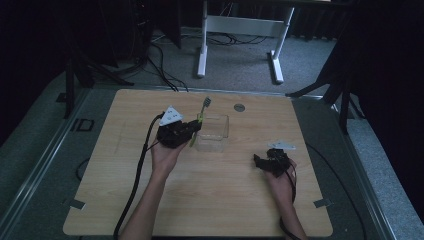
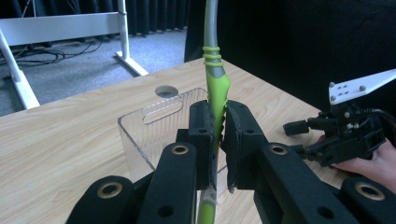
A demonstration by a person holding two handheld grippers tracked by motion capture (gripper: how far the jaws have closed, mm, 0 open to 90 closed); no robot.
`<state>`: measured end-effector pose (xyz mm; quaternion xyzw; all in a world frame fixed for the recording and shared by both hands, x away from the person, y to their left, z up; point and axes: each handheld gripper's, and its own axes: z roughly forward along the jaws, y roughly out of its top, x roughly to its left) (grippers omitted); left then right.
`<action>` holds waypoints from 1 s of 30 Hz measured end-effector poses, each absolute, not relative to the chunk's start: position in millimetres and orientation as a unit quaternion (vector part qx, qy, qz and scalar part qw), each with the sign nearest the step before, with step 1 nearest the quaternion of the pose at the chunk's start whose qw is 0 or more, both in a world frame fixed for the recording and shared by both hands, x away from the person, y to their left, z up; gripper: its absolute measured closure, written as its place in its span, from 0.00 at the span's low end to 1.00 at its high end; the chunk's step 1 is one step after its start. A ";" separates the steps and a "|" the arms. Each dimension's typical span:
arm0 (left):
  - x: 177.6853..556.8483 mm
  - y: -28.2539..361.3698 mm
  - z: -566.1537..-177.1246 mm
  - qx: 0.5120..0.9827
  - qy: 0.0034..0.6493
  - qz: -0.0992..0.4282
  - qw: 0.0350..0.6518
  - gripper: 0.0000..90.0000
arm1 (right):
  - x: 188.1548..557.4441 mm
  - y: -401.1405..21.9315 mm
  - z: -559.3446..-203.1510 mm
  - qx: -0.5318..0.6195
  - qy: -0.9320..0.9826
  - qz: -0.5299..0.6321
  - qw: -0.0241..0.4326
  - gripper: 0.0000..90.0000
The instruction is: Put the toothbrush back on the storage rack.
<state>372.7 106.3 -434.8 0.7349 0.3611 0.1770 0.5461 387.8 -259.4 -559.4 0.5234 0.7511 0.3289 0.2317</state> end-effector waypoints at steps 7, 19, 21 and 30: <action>373.2 104.4 -434.3 0.729 0.360 0.176 0.555 0.91 | 387.8 -259.4 -559.4 0.524 0.751 0.329 0.232 0.30; 374.7 102.3 -434.2 0.720 0.360 0.169 0.569 0.91 | 387.8 -259.4 -559.4 0.524 0.751 0.329 0.232 0.30; 375.3 101.4 -434.2 0.721 0.360 0.169 0.567 0.91 | 387.9 -259.4 -559.5 0.524 0.751 0.329 0.232 0.30; 377.7 99.5 -433.5 0.717 0.365 0.164 0.570 0.91 | 387.9 -259.4 -559.4 0.524 0.751 0.329 0.232 0.30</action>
